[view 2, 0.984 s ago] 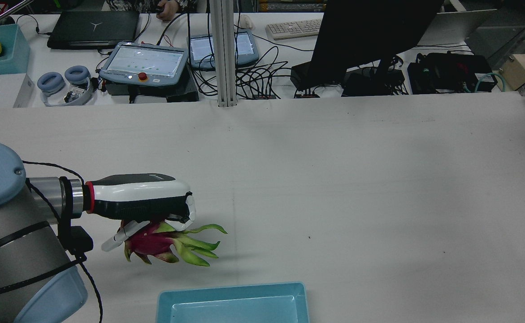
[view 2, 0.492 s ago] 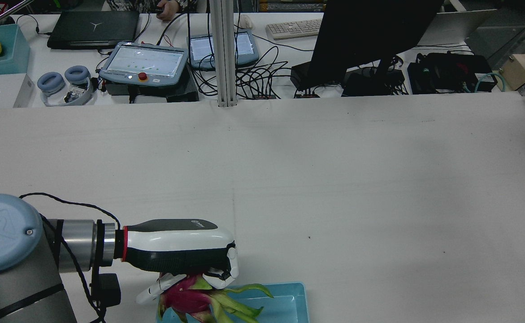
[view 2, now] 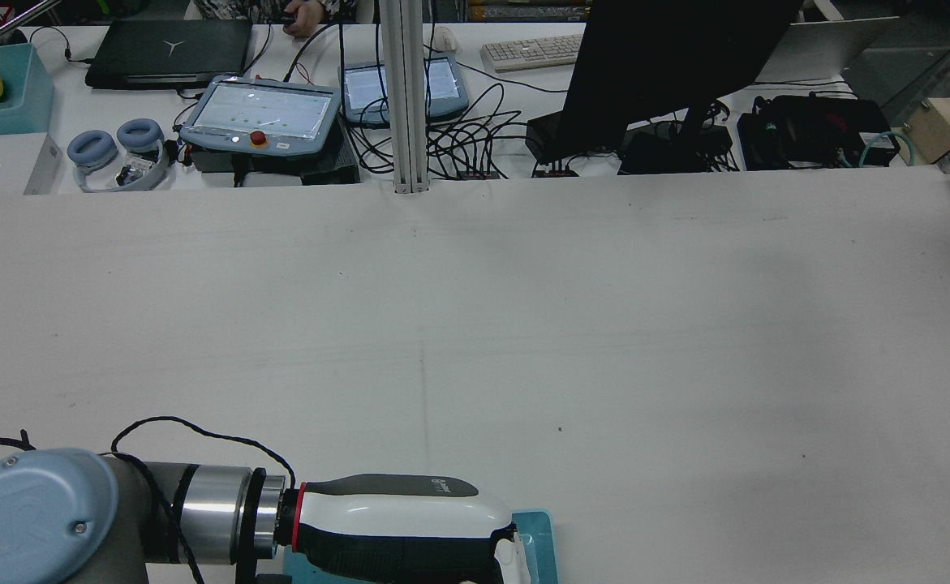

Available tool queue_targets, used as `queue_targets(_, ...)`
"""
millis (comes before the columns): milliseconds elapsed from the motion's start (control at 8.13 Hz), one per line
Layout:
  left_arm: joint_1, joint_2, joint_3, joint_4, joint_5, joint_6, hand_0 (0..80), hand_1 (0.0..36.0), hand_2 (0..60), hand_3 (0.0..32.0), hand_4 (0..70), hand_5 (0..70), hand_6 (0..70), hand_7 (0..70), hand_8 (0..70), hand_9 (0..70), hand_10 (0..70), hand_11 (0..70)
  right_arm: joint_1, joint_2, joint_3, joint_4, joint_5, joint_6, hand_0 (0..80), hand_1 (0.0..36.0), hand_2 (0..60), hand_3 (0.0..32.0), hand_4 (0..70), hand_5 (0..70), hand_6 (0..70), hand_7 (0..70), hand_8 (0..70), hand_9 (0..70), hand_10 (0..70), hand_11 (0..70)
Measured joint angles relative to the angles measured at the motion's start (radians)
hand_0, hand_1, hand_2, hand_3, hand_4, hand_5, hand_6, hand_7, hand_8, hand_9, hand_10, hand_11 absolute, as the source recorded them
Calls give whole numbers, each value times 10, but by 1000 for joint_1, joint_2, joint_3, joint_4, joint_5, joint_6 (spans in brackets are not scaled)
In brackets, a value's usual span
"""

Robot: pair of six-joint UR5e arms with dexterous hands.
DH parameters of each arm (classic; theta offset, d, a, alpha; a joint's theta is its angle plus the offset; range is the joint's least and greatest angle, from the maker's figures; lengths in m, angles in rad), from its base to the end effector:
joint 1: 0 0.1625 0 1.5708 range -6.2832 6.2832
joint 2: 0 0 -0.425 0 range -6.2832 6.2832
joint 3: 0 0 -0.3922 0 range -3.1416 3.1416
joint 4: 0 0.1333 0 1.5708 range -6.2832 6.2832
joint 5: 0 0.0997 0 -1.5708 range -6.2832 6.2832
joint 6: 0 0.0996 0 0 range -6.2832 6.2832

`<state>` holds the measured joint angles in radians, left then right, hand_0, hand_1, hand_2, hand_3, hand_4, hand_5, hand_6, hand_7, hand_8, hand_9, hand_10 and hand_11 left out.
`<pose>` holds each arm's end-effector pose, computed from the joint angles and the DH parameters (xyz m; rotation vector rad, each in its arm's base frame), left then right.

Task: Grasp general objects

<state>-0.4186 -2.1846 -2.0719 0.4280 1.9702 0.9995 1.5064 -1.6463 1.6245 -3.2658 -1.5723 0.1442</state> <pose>0.4656 -0.3106 0.1767 -0.3756 2.1642 -0.1020 0.1043 -0.4517 0.7080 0.2116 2.0044 -2.3318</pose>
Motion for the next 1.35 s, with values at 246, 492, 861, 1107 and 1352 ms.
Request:
queue_targets(246,21,36,25,-161,0,-68,800,360,600,0,108,700,160,454,22,76,281,459,0,0,0,0,0,0,0,0,0,0,0,0,0,0,0,0,0,0)
queue_targets(492,23,83,36,-257,-1,-99,800,360,600,0,33,700,95,332,9,52,157,290,0,0,0,0,0,0,0,0,0,0,0,0,0,0,0,0,0,0)
queue_targets(861,15,161,36,-386,-1,-148,800,360,600,0,256,700,293,637,48,113,190,330,0,0,0,0,0,0,0,0,0,0,0,0,0,0,0,0,0,0)
queue_targets(1107,11,190,36,-432,-1,-176,800,360,600,0,495,700,625,700,115,186,274,441,0,0,0,0,0,0,0,0,0,0,0,0,0,0,0,0,0,0)
queue_targets(1352,6,199,37,-457,-1,-199,800,360,600,0,700,700,700,700,231,287,419,622,0,0,0,0,0,0,0,0,0,0,0,0,0,0,0,0,0,0)
